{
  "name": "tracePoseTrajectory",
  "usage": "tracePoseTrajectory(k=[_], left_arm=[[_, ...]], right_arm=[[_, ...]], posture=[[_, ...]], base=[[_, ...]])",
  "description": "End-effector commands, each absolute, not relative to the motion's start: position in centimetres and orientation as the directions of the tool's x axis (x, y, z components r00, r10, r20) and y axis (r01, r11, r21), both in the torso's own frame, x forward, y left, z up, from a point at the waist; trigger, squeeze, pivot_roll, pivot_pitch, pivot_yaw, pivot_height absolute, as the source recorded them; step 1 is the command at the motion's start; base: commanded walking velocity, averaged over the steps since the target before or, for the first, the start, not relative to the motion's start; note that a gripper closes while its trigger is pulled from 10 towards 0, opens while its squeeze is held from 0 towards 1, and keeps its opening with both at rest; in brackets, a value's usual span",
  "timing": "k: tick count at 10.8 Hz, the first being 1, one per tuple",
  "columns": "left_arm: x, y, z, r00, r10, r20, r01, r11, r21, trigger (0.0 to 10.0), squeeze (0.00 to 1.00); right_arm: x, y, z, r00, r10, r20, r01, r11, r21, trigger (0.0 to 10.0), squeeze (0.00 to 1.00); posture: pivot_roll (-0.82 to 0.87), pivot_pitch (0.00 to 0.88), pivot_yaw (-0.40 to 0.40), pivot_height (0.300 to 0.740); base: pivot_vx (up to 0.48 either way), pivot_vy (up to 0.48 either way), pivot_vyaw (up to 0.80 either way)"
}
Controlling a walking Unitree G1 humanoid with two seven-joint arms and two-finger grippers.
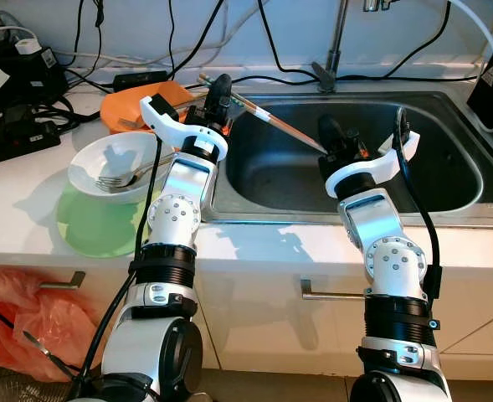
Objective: Kitchen organization
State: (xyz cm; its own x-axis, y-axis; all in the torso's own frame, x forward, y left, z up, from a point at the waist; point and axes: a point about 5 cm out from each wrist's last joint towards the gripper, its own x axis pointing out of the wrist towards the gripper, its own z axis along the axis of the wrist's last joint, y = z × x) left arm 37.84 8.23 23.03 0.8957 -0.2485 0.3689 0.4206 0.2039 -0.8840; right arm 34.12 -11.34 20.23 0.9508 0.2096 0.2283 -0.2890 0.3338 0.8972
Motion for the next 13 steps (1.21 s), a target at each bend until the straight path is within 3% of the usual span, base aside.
tracePoseTrajectory(k=[1, 2, 3, 5, 6, 8, 13], left_arm=[[36.5, 2.8, 21.8, 0.875, -0.361, 0.322, 0.389, 0.127, -0.913, 10.0, 0.00], [36.5, 2.8, 21.7, 0.876, -0.360, 0.322, 0.389, 0.132, -0.912, 10.0, 0.00], [36.6, 3.1, 21.9, 0.878, -0.347, 0.329, 0.395, 0.141, -0.908, 10.0, 0.00], [37.0, 3.7, 21.9, 0.889, -0.319, 0.330, 0.395, 0.167, -0.903, 10.0, 0.00], [37.3, 4.6, 22.1, 0.896, -0.266, 0.356, 0.396, 0.114, -0.911, 10.0, 0.00], [37.6, 5.6, 22.5, 0.899, -0.233, 0.369, 0.409, 0.151, -0.900, 10.0, 0.00], [37.9, 6.6, 24.5, 0.865, -0.207, 0.457, 0.482, 0.091, -0.872, 10.0, 0.00]], right_arm=[[34.4, -8.6, 22.6, 0.920, 0.267, 0.286, -0.360, 0.287, 0.888, 0.0, 0.00], [34.5, -8.6, 22.5, 0.922, 0.271, 0.277, -0.356, 0.313, 0.881, 5.5, 0.00], [34.6, -8.6, 22.3, 0.927, 0.268, 0.261, -0.345, 0.339, 0.875, 10.0, 1.00], [34.7, -8.7, 22.3, 0.927, 0.264, 0.265, -0.346, 0.333, 0.877, 10.0, 1.00], [34.7, -8.7, 22.6, 0.924, 0.266, 0.277, -0.356, 0.327, 0.875, 10.0, 1.00], [34.9, -9.0, 22.9, 0.920, 0.262, 0.290, -0.366, 0.319, 0.874, 10.0, 1.00], [34.8, -8.9, 22.9, 0.911, 0.277, 0.305, -0.385, 0.311, 0.869, 10.0, 1.00]], posture=[[0.08, 0.000, 0.066, 0.740], [0.08, 0.000, 0.064, 0.740], [0.08, 0.000, 0.062, 0.740], [0.08, 0.000, 0.058, 0.740], [0.08, 0.000, 0.058, 0.740], [0.08, 0.000, 0.058, 0.740], [0.09, 0.000, 0.059, 0.740]], base=[[0.000, 0.000, 0.00], [0.000, 0.000, 0.00], [0.000, 0.000, 0.00], [0.000, 0.000, 0.00], [0.000, 0.000, 0.00], [0.000, 0.000, 0.00], [0.000, 0.000, 0.00]])
